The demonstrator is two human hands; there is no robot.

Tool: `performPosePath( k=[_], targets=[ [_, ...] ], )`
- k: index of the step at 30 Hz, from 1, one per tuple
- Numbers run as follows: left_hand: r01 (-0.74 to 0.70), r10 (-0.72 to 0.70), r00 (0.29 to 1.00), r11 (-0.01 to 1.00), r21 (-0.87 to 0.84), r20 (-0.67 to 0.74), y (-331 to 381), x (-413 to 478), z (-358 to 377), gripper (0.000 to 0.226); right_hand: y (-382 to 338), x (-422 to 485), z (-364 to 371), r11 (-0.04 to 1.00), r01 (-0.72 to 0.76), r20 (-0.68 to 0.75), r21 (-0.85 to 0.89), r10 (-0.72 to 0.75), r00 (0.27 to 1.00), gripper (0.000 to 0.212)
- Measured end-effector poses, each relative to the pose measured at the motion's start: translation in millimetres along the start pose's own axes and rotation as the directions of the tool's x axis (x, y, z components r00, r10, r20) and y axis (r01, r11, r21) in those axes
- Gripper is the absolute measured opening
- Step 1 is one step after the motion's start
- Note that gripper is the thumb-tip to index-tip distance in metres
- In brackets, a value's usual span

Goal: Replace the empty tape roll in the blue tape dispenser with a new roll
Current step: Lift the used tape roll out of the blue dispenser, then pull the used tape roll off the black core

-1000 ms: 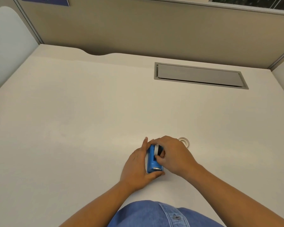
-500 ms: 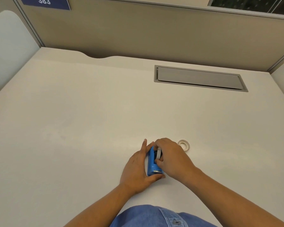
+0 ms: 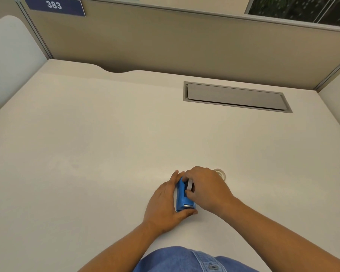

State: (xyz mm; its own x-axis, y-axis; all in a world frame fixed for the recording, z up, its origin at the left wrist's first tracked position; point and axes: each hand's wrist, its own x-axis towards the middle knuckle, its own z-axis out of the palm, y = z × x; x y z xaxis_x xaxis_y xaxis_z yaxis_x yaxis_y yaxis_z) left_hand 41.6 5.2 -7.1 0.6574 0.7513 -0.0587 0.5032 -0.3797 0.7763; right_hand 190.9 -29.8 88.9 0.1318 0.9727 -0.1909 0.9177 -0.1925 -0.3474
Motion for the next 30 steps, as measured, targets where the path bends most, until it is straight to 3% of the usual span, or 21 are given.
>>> performPosePath(
  k=[7, 13, 16, 19, 21, 23, 26, 30],
  targets=[
    [0.017, -0.017, 1.0, 1.0, -0.023, -0.001, 1.1, 0.1, -2.1, 0.11, -7.0, 7.4, -19.2, 0.998, 0.059, -0.072, 0.024, -0.057, 0.996, 0.019],
    [0.049, -0.049, 0.998, 0.999, -0.005, 0.029, 2.5, -0.8, -2.7, 0.11, -5.8, 0.3, -28.1, 0.999, 0.034, -0.034, 0.037, -0.033, 0.999, 0.02],
    [0.041, -0.034, 0.997, 0.995, -0.096, 0.074, 8.8, -1.5, -11.1, 0.107, -0.8, -11.8, -23.3, 0.999, 0.004, 0.004, 0.048, -0.004, 1.0, 0.022],
    [0.015, -0.005, 0.992, 0.996, -0.084, 0.125, 17.4, -8.1, -27.7, 0.09, 5.6, -26.1, -21.2, 0.996, -0.029, 0.002, 0.085, 0.029, 1.0, 0.022],
    [0.048, -0.043, 0.997, 0.994, -0.094, 0.058, 23.8, -18.6, -38.6, 0.069, 7.8, -37.2, -21.4, 0.994, -0.034, 0.002, 0.105, 0.034, 0.999, 0.023],
    [0.116, -0.121, 0.993, 0.968, -0.221, -0.005, 37.4, -31.1, -48.4, 0.058, 6.9, -48.9, -21.6, 0.988, -0.023, 0.003, 0.152, 0.023, 1.0, 0.023],
    [0.177, -0.164, 0.984, 0.874, -0.453, 0.067, 65.5, -42.9, -56.8, 0.051, 1.2, -64.0, -24.4, 0.974, 0.009, -0.02, 0.226, -0.005, 1.0, 0.025],
    [0.202, -0.142, 0.978, 0.816, -0.542, 0.151, 90.9, -48.3, -61.3, 0.026, -8.0, -76.6, -30.8, 0.958, 0.064, -0.063, 0.278, -0.048, 0.997, 0.027]
  ],
)
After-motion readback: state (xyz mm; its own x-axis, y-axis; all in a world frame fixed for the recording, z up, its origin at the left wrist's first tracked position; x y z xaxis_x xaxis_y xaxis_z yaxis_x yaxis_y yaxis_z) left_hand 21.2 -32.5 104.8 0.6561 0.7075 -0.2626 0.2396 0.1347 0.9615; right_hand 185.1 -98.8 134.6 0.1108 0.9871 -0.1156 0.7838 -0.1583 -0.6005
